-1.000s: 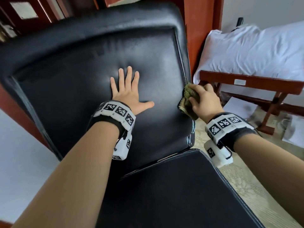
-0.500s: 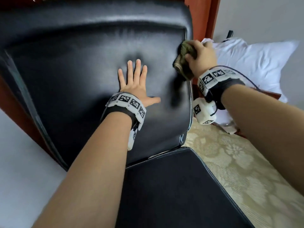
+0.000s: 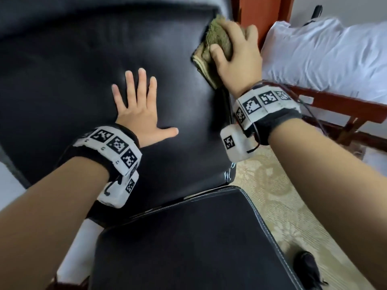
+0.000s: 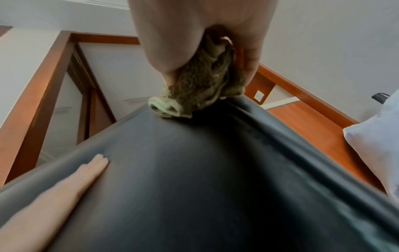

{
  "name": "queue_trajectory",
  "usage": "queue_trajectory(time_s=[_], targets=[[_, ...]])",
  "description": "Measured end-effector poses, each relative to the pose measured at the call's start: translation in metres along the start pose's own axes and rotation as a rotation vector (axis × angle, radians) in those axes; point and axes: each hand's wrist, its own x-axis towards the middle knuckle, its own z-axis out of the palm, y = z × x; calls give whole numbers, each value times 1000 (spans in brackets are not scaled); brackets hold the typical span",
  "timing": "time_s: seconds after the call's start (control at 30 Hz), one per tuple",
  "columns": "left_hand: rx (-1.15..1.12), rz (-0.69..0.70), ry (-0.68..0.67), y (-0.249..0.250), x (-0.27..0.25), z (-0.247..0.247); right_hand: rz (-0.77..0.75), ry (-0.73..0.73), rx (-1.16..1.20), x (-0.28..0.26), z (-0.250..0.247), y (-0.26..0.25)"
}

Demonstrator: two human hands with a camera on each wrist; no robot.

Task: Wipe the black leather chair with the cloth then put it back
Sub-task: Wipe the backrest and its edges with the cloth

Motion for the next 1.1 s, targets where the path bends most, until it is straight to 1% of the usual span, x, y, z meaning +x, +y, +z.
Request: queue_trajectory(time_s=[0.1, 0.2, 0.3, 0.4, 0.47, 0.5, 0.6, 0.63, 0.73, 0.8, 0.93, 1.1], targets=[[13, -1, 22, 1, 0, 1, -18, -24, 15, -10, 7, 12], [32, -12, 22, 0, 1, 2, -58, -64, -6, -15, 5, 14], [37, -15, 14, 1, 0, 1, -87, -80, -14, -30, 1, 13], [50, -23, 2, 2, 1, 2, -78, -160, -84, -48, -6, 18], [41, -28, 2, 2, 2, 3, -78, -201, -83, -49, -15, 19], [36, -29, 3, 2, 3, 2, -89, -175, -65, -45, -20, 17], [39, -39, 4, 2, 5, 5, -104, -9, 21, -22, -29, 5], [38, -39, 8, 2, 5, 6, -98, 3, 31, -14, -26, 1], [35, -31, 35, 1, 6, 8, -52, -83, -28, -11, -5, -5], [26, -23, 54, 0, 6, 11, -6, -72, -40, -26, 8, 0], [6, 12, 118, 0, 7, 14, 42, -33, -26, -76, 20, 18], [29, 17, 137, -1, 8, 17, 117, -50, -9, -123, 23, 44]])
